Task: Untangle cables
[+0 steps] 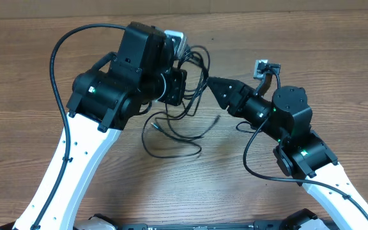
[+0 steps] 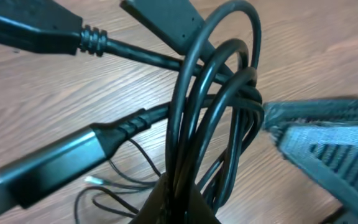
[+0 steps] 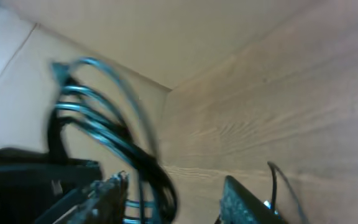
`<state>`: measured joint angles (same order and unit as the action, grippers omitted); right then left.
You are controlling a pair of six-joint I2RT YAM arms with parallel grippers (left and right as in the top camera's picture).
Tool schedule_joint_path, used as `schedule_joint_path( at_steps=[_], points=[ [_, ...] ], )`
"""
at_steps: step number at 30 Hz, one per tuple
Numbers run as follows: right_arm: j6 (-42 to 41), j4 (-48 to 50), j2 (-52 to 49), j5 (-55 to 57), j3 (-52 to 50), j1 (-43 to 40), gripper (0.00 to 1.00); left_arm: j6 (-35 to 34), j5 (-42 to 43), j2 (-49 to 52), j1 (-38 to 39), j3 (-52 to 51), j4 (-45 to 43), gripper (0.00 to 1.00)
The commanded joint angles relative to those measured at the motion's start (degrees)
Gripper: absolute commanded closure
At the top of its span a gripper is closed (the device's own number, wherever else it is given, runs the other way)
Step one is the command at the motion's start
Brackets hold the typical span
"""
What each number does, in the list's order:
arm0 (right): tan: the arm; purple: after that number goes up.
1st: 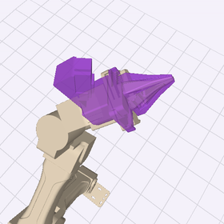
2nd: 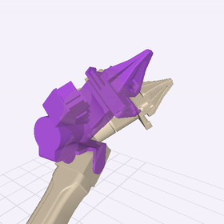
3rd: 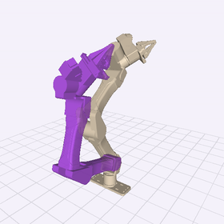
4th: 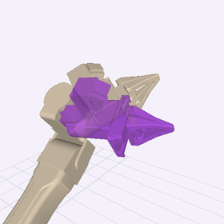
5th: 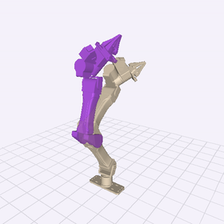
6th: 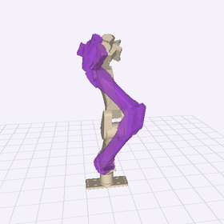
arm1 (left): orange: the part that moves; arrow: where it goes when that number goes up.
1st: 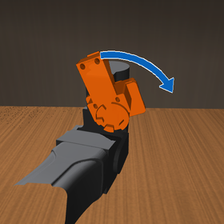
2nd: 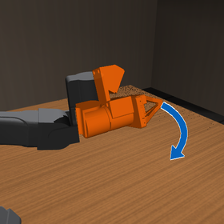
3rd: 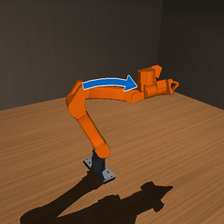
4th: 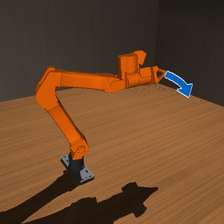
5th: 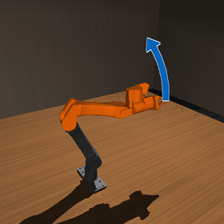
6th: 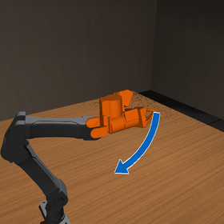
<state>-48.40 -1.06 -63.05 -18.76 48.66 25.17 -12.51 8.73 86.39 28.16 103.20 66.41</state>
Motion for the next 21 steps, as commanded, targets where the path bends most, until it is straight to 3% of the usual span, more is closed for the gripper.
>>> schedule_joint_path(
  at_steps=[1, 5, 12, 18, 20, 21],
  points=[
    [18.9, 1.0, 0.6, -4.4, 0.9, 0.0, 0.43, 6.8, -2.8, 0.1, 0.3, 0.1, 2.1, 0.96],
    [27.9, 1.0, 0.6, -8.1, 0.9, 0.0, 0.43, 6.8, -1.0, 0.1, 0.3, 0.1, 3.6, 0.96],
    [39.6, 0.9, 0.6, -13.0, 0.9, 0.0, 0.58, 3.5, 0.8, 0.1, 0.4, 0.1, 3.6, 0.96],
    [41.0, 0.9, 0.6, -12.9, 0.9, 0.0, 0.8, 3.4, 3.4, 0.1, 0.4, 0.1, 3.6, 0.96],
    [41.0, 0.9, 0.6, -12.9, 0.9, 0.0, 0.8, 3.3, 4.1, 0.1, 0.4, 0.1, 3.7, 0.96],
    [41.1, 0.9, 0.6, -12.7, 0.9, 0.0, 0.74, 3.3, 4.8, 0.1, 0.4, 0.1, 3.7, 0.96]
  ],
)
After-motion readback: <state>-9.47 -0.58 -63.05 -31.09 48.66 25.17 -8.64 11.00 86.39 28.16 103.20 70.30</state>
